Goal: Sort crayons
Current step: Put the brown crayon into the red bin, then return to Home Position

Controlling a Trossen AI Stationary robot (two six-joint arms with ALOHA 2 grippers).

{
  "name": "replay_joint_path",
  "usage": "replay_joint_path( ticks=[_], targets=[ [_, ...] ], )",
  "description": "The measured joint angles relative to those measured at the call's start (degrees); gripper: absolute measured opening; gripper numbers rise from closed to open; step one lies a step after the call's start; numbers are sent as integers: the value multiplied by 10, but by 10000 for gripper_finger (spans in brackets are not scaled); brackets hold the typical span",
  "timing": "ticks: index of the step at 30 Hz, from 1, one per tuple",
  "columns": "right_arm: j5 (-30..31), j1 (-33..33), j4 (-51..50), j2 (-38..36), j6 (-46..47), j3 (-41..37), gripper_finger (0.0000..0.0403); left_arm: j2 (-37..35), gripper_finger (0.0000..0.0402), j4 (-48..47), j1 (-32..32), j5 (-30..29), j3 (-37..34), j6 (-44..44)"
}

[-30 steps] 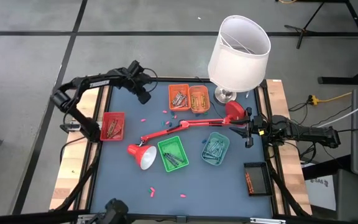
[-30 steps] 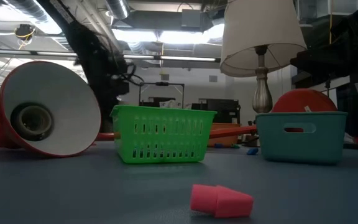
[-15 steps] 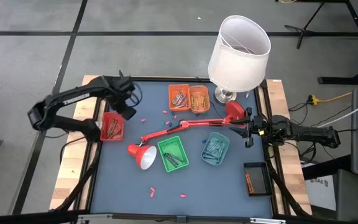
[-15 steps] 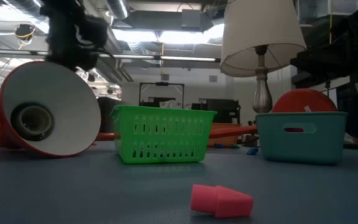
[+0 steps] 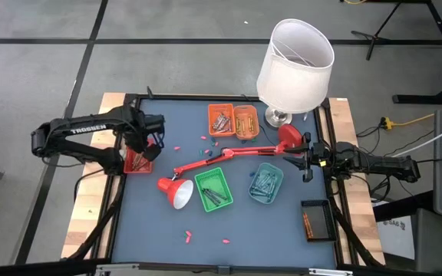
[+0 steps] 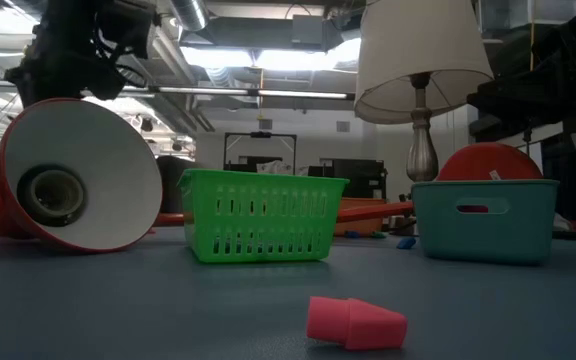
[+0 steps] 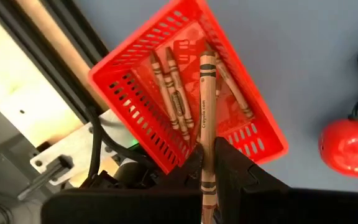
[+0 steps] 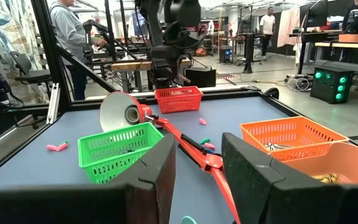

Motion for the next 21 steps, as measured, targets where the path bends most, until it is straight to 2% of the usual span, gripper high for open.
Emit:
replay_joint_path(
  ticks=[5, 14, 18, 21],
  targets=[
    [0, 0, 0, 0, 0, 0, 129, 0, 14, 0, -39, -4, 0, -4],
    [0, 0, 0, 0, 0, 0, 129, 0, 69, 0, -88, -34, -14, -60],
    [0, 0, 0, 0, 0, 0, 129, 0, 73, 10, -108, -41, -36, -60],
    [0, 0, 0, 0, 0, 0, 129, 0, 59, 56, -127, -46, -59, -38]
  ],
)
